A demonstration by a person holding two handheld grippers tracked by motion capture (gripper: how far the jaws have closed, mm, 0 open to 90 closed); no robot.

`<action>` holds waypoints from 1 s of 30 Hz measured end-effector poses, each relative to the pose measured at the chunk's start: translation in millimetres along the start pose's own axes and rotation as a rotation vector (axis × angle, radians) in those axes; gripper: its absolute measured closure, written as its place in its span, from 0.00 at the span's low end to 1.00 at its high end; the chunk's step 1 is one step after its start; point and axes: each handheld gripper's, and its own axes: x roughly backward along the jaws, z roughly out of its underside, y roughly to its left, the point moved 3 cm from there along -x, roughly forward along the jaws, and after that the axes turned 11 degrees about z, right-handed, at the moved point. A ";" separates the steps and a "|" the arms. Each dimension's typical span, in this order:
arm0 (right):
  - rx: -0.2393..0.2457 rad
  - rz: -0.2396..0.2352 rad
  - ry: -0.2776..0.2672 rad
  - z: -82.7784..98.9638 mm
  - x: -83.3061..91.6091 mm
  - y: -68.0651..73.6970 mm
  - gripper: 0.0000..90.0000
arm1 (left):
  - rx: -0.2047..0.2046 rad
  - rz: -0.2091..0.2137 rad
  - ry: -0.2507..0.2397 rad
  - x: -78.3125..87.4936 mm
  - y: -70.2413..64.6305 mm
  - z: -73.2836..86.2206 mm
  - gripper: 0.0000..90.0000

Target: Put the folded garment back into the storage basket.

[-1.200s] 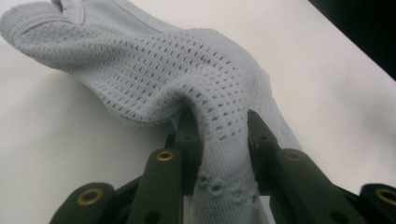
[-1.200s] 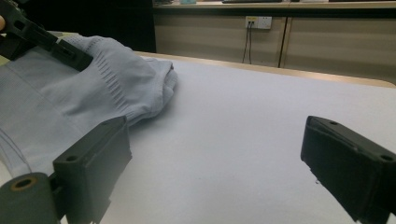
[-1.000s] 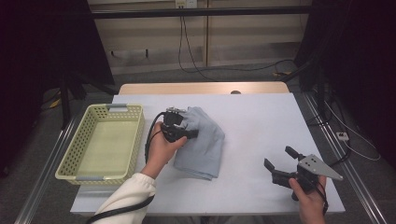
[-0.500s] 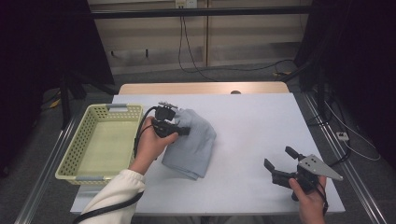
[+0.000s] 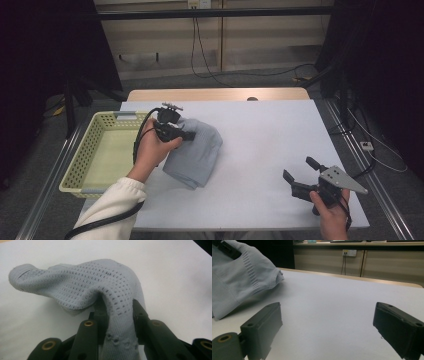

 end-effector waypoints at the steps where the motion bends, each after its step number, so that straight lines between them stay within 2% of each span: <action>1: -0.004 0.001 -0.001 -0.1 0.3 -0.1 0.10 | -0.001 -0.005 -0.001 1.3 0.3 -0.7 0.81; 5: -0.007 0.001 -0.003 0.2 0.6 -0.7 0.10 | 0.005 -0.006 -0.003 7.0 1.2 -3.8 0.81; 8: -0.007 0.000 -0.002 0.2 0.6 -0.3 0.10 | 0.006 -0.002 0.013 11.2 1.0 -6.0 0.81; 11: -0.007 0.000 -0.001 0.2 0.4 0.2 0.10 | 0.005 -0.018 0.011 15.4 -0.1 -9.0 0.81; 13: -0.005 0.000 -0.003 0.2 0.3 0.2 0.10 | 0.008 -0.009 0.015 18.4 -0.5 -10.7 0.81; 19: -0.009 0.002 -0.004 0.0 0.7 0.5 0.10 | -0.002 -0.021 0.025 27.2 0.5 -15.5 0.81; 20: -0.009 0.002 -0.004 0.0 0.8 0.4 0.10 | 0.006 -0.029 0.019 28.6 0.3 -16.2 0.81; 30: -0.006 0.003 -0.005 0.0 0.6 0.3 0.10 | 0.004 -0.033 0.023 43.3 3.1 -24.2 0.81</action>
